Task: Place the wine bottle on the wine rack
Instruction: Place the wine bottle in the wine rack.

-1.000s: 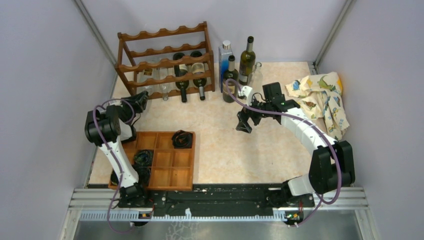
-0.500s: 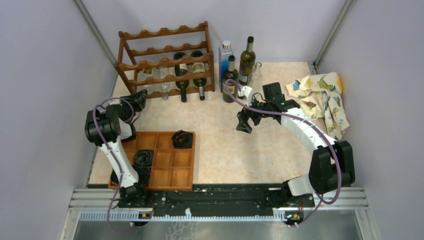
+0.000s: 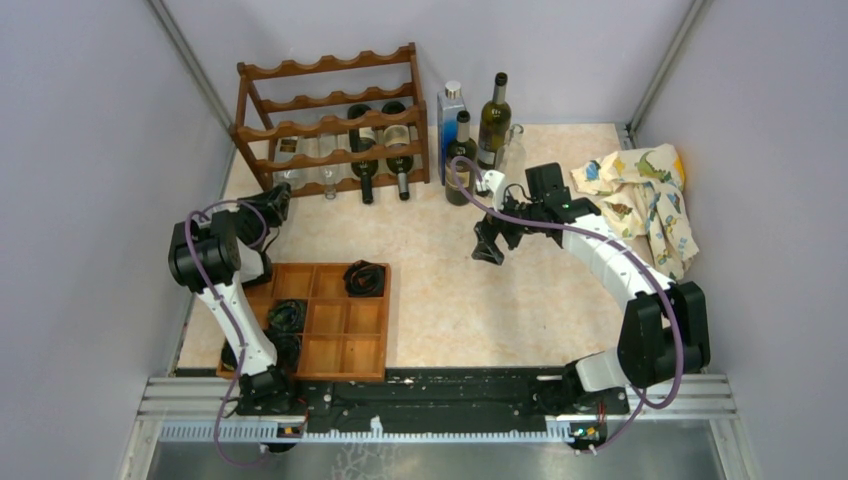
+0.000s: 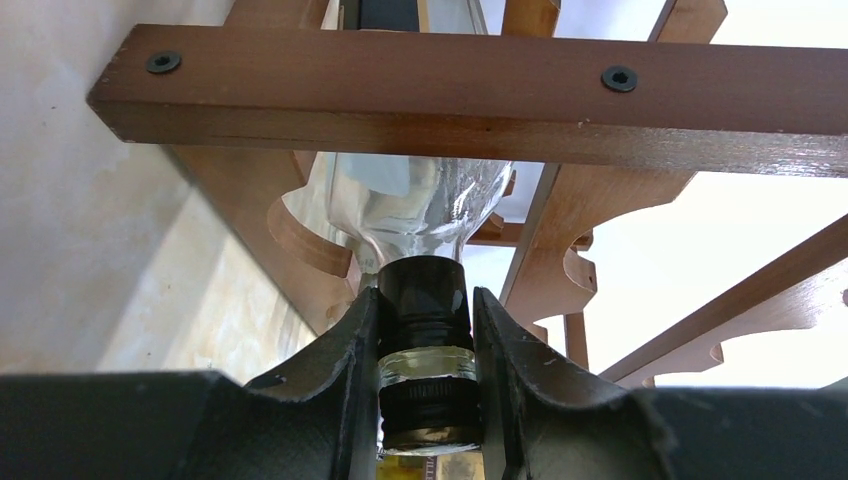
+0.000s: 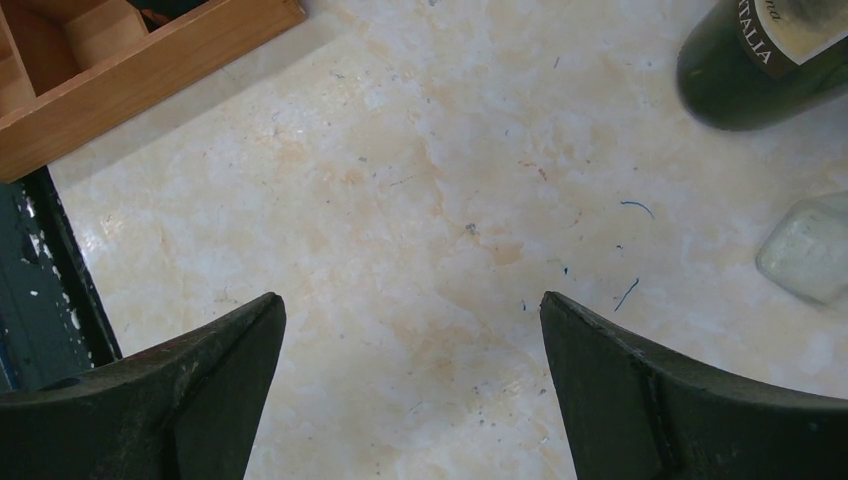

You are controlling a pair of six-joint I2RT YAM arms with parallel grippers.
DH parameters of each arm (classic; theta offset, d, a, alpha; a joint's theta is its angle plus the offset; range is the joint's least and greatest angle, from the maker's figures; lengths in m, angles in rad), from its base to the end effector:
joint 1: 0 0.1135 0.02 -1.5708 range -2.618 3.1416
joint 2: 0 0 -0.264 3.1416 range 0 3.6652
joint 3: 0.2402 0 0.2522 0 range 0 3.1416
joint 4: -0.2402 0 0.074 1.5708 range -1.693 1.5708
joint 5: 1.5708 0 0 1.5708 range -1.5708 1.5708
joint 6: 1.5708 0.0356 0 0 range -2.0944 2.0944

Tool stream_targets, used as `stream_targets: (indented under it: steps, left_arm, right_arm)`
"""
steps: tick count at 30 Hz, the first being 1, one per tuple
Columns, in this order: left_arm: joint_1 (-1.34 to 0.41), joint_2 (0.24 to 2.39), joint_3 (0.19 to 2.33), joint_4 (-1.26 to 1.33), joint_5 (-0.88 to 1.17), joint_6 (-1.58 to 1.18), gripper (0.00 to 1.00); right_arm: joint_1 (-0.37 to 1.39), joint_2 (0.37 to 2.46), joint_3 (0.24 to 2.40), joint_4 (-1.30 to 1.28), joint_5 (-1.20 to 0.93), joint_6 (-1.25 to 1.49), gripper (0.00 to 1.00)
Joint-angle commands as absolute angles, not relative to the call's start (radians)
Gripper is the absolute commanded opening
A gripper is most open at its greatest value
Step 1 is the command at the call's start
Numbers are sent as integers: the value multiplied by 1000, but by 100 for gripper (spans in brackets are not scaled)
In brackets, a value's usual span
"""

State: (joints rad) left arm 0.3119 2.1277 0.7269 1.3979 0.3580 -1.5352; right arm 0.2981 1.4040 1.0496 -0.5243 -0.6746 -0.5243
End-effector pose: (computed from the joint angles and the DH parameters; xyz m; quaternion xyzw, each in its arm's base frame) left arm 0.3536 0.1009 0.1060 -0.4801 0.5205 -0.5022 0.4964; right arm 0.2723 0.1069 0.2667 -0.4577 0.7689 0.2732 0.3532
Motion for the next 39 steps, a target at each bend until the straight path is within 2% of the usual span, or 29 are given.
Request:
stream_targets:
  steps: [1, 14, 25, 39]
  left_arm:
    - [321, 2055, 813, 1795, 352, -1547, 0]
    - [321, 2064, 836, 1794, 369, -1545, 0]
    - [312, 2178, 954, 1794, 370, -1571, 0]
    - [246, 2297, 958, 1769, 289, -1558, 4]
  right_arm:
    - [293, 1408, 1101, -511, -690, -541, 96]
    - [293, 1415, 1108, -516, -695, -546, 96]
    - [292, 1417, 1114, -524, -692, -549, 96]
    - [292, 1425, 1129, -540, -690, -553, 96]
